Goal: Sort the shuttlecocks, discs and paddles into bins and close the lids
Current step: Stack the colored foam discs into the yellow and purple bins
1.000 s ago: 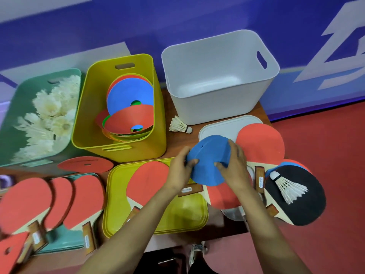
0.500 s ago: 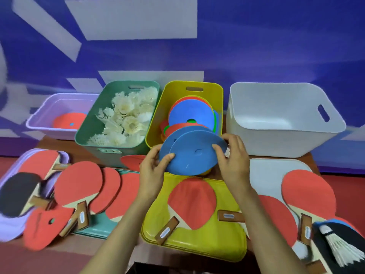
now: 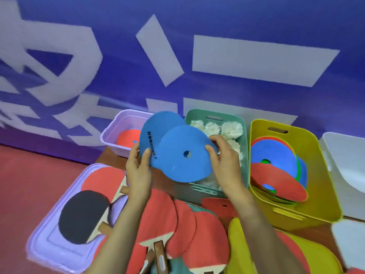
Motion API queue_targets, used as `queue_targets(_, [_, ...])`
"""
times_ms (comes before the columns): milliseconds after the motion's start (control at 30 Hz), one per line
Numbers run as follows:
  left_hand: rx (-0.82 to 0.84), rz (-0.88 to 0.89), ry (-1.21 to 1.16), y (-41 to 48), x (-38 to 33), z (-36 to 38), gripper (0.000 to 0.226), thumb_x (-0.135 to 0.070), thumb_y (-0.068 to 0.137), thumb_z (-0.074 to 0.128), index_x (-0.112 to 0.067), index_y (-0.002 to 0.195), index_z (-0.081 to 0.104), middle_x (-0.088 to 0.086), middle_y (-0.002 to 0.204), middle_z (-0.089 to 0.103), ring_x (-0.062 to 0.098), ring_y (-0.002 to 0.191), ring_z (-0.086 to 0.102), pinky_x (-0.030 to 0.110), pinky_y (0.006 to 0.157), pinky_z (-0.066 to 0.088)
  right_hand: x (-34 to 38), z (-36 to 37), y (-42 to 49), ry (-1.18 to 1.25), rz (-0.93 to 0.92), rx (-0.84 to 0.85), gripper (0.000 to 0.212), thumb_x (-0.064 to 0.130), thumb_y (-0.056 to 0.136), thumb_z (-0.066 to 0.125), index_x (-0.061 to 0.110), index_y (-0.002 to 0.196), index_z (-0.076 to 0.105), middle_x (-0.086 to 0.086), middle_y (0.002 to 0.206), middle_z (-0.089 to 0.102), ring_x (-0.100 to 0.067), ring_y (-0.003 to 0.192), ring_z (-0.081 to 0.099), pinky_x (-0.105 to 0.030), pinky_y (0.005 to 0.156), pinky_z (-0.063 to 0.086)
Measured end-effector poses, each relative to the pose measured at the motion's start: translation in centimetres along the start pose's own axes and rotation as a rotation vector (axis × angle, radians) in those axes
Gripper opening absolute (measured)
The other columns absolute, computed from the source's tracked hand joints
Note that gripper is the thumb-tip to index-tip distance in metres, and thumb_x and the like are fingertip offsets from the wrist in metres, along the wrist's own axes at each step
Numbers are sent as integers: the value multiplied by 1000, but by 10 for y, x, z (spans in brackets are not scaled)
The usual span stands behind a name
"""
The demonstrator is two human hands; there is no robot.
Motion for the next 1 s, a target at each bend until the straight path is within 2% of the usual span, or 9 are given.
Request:
queue_targets(100, [-89, -17, 56, 56, 0, -49, 21, -10, 93, 49, -18, 111, 57, 15, 109, 65, 29, 89, 63, 33, 75, 51, 23, 50, 28, 49, 44, 31, 14, 8, 92, 52, 12, 105, 57, 4, 94, 61, -13, 81, 53, -24, 67, 39])
queue_targets(167, [-123, -46, 147, 89, 9, -73, 17, -19, 85, 49, -30, 95, 58, 15, 97, 62, 35, 83, 60, 36, 69, 47, 31, 78, 46, 31, 76, 31, 15, 7, 92, 50, 11, 105, 57, -1, 96, 62, -18, 84, 54, -26, 66, 35])
queue_targets(367, [-52, -155, 316, 165, 38, -91, 26, -7, 89, 41, -8, 113, 51, 10, 101, 58, 33, 97, 58, 54, 88, 49, 28, 136, 86, -144, 205, 96, 17, 6, 94, 39, 5, 109, 46, -16, 98, 55, -33, 81, 49, -39, 64, 36])
queue_targets(500, [100, -261, 352, 203, 64, -73, 27, -5, 88, 44, -8, 114, 51, 17, 114, 59, 36, 112, 56, 50, 96, 46, 17, 150, 97, -192, 228, 100, 17, 3, 94, 39, 4, 108, 47, -18, 97, 56, -35, 82, 50, -41, 66, 37])
queue_targets(600, [204, -230, 775, 211, 81, -68, 58, -5, 93, 49, 6, 142, 21, 23, 149, 27, 37, 140, 19, 39, 111, 19, 9, 162, 102, -197, 246, 99, 18, 2, 93, 40, 4, 109, 49, -17, 100, 58, -31, 84, 49, -36, 64, 31])
queue_targets(667, [215, -29, 980, 204, 74, -65, 63, 0, 92, 49, 8, 144, 14, 25, 153, 13, 41, 143, -2, 41, 115, 3, 6, 173, 107, -165, 248, 97, 20, 4, 94, 42, 5, 112, 50, -15, 105, 59, -27, 86, 49, -32, 62, 24])
queue_targets(800, [283, 284, 993, 158, 65, -51, 44, 5, 76, 59, 2, 120, 57, 31, 132, 44, 53, 132, 26, 59, 106, 28, -4, 207, 116, -175, 295, 207, 36, 1, 93, 44, 5, 128, 42, -17, 125, 51, -30, 112, 48, -26, 79, 33])
queue_targets(900, [321, 320, 930, 118, 65, -48, 39, -3, 76, 48, -3, 113, 61, 20, 125, 52, 41, 124, 42, 47, 106, 35, -3, 222, 113, -483, 229, 332, 64, -2, 89, 51, 5, 145, 21, -18, 144, 28, -34, 134, 25, -35, 108, 25])
queue_targets(1000, [416, 297, 882, 82, 73, -43, 40, -7, 76, 46, -6, 114, 60, 12, 119, 55, 25, 113, 47, 30, 101, 33, 22, 226, 90, -515, 75, 409, 53, 5, 90, 52, 9, 139, 35, -13, 142, 35, -31, 132, 29, -36, 108, 26])
Point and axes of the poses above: each hand's wrist, its own y-axis towards the middle knuckle, its own z-axis out of the palm, x = y × z, the point moved 10 cm from there along y, towards the middle knuckle
